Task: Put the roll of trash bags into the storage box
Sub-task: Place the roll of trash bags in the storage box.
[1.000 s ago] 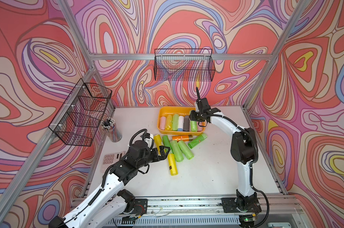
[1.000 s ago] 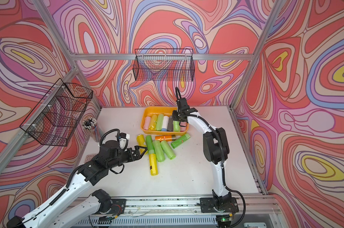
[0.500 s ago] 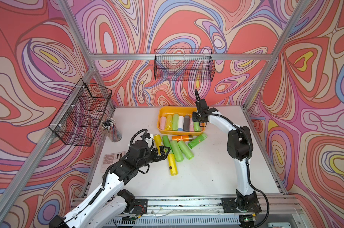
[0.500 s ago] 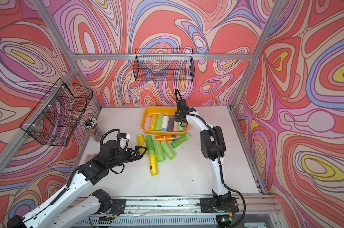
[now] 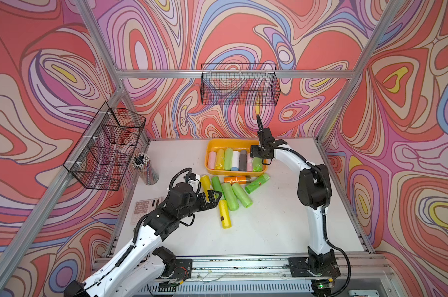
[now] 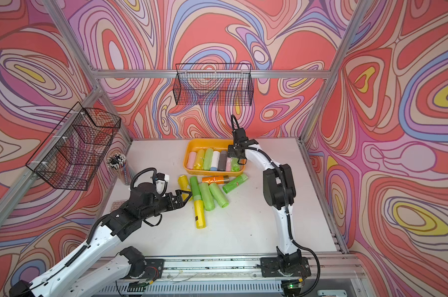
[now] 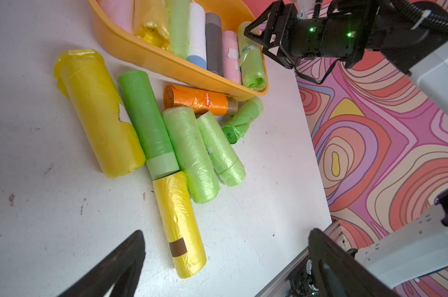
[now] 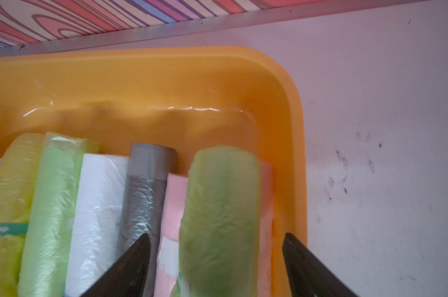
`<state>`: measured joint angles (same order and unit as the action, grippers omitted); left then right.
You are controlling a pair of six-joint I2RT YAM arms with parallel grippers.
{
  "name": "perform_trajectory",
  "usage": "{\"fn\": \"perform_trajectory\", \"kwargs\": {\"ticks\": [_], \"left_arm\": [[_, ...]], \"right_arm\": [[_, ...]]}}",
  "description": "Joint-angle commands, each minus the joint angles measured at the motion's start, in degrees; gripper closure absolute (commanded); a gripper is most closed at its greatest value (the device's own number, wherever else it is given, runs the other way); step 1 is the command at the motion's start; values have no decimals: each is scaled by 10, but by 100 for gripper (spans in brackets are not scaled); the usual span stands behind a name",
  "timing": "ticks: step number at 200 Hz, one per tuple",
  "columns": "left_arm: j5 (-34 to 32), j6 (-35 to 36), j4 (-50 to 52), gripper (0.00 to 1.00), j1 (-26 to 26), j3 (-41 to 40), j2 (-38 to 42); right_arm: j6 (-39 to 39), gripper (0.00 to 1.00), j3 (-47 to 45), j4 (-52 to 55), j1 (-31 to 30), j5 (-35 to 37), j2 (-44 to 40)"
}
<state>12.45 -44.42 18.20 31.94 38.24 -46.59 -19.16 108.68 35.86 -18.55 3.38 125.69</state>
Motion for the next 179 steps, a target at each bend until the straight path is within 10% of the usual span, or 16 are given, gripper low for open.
{"fn": "perform_trajectory", "kwargs": {"ticks": [1,179], "left_arm": [[0,-2,8,0,2,-1,4],[-124,-12,-25,0,2,-5,-139]], "right_arm": [[-6,18,-32,-12,1,-40,-74],[-95,4,-586,-234,0,-254,-612]]}}
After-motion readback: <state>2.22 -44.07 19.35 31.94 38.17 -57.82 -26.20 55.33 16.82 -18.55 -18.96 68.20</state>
